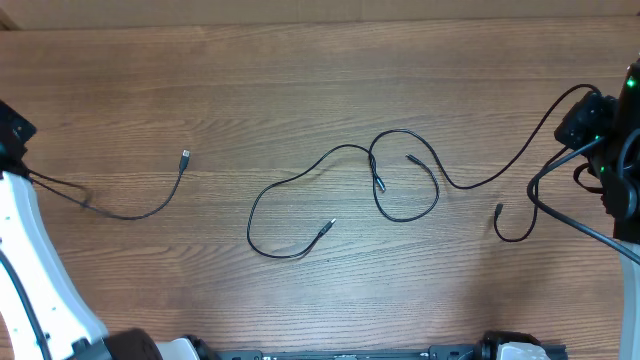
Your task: Untangle cables
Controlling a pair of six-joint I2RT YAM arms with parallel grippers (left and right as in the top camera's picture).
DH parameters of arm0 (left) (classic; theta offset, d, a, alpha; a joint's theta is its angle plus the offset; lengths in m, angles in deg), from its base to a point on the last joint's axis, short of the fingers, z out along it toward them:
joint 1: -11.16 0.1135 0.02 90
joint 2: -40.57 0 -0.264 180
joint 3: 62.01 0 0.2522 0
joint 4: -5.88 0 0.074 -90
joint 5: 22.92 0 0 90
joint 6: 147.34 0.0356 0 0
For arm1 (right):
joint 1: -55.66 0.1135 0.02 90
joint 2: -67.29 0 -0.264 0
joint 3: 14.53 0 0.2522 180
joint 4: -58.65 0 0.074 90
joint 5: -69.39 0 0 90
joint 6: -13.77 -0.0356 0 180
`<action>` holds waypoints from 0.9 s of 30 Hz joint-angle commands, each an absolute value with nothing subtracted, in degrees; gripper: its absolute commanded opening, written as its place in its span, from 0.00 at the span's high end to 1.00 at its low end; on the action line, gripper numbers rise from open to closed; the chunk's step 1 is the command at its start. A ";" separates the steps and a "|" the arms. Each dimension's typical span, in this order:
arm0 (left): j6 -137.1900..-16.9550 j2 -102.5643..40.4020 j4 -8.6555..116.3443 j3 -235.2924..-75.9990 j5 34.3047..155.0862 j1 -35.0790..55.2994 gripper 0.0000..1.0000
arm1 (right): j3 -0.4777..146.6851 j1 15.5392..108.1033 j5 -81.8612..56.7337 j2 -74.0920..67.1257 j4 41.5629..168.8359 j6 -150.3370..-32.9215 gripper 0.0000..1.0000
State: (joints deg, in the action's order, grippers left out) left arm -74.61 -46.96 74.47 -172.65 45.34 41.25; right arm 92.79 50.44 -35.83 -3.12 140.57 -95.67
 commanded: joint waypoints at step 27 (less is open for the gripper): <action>-66.13 -55.44 74.51 -173.42 78.26 23.26 0.13 | 94.16 50.38 -35.70 -2.99 141.78 -95.43 0.96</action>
